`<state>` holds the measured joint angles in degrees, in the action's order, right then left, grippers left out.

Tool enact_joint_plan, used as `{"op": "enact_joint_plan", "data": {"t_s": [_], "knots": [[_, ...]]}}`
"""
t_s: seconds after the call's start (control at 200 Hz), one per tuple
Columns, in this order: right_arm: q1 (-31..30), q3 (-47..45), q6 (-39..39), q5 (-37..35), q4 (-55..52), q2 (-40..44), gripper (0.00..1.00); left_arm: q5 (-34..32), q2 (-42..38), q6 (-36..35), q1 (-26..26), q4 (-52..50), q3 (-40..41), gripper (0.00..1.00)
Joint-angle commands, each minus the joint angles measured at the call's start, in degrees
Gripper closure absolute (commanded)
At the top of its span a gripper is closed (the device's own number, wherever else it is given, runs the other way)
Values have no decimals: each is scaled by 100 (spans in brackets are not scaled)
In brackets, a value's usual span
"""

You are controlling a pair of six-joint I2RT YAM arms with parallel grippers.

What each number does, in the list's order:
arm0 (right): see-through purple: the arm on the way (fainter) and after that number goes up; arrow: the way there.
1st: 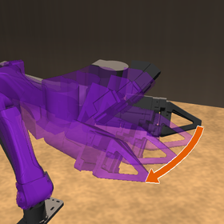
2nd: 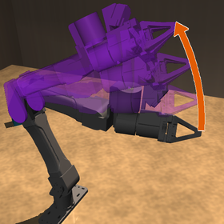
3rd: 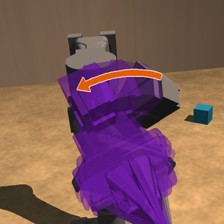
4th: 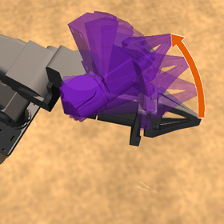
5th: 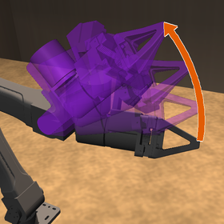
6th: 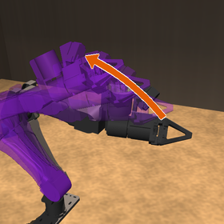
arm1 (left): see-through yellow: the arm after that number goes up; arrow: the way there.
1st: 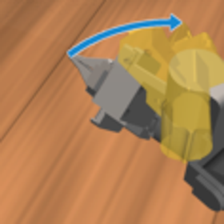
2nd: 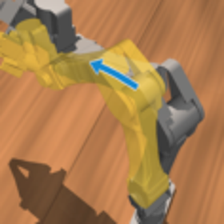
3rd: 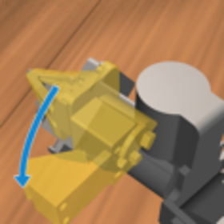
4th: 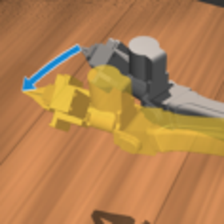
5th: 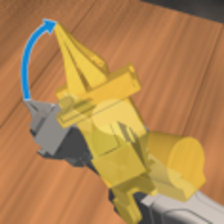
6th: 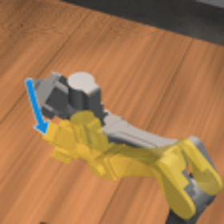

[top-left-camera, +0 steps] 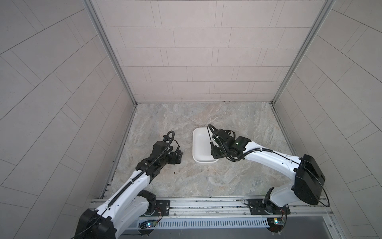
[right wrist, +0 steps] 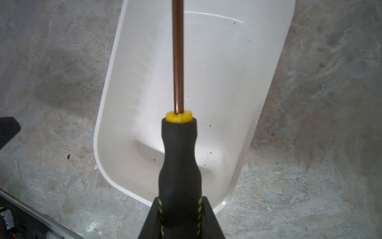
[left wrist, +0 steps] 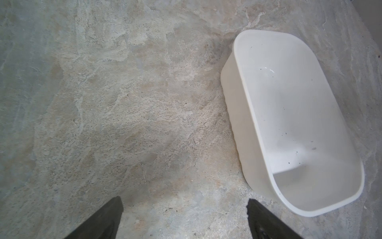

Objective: Put the screwdriver in the bin
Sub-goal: Place the screwdriver into the bin.

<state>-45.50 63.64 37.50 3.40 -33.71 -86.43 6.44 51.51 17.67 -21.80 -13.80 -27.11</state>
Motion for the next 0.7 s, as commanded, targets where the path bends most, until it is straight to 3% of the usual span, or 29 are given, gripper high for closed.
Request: {"op": "enact_joint_plan", "data": {"t_s": [0.0, 0.696], "knots": [[-86, 184, -58, -173, -179, -180, 100, -4, -39, -96, -41, -26, -163, 0], [-270, 823, -146, -385, -563, -1238, 100, -20, -40, -106, -35, -62, -180, 0]]}}
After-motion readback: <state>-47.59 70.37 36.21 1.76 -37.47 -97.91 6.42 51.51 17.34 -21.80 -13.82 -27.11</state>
